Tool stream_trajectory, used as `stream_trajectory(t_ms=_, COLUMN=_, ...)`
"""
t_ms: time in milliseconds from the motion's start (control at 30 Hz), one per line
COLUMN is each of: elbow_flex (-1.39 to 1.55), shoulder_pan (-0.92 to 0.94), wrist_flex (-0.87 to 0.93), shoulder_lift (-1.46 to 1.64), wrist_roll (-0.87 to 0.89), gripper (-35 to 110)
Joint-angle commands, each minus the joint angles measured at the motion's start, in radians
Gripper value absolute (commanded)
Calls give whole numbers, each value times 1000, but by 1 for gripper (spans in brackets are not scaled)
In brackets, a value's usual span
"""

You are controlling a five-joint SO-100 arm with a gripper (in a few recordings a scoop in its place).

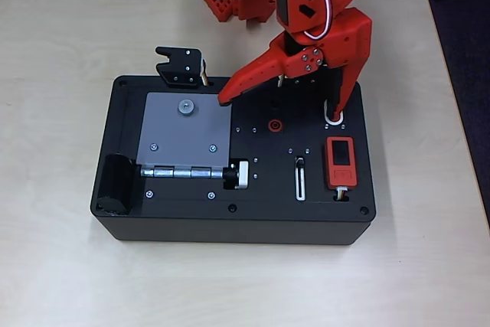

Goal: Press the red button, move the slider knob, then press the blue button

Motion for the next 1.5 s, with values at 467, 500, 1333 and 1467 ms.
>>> stream_trajectory(t_ms=467, elbow_flex=40, shoulder_pan=-23, wrist_flex=-40, shoulder_lift=34, wrist_roll=28, gripper=78)
stream_trajectory(t_ms=500, elbow_flex=41, shoulder_pan=-23, wrist_flex=-40, shoulder_lift=37, wrist_roll=28, gripper=78)
stream_trajectory(t_ms=1333, elbow_flex=103, shoulder_pan=-43, wrist_flex=-57, shoulder_lift=92, wrist_roll=54, gripper=77)
stream_trajectory(t_ms=1467, elbow_flex=124, shoulder_pan=-41, wrist_flex=-71, shoulder_lift=101, wrist_roll=58, gripper=77)
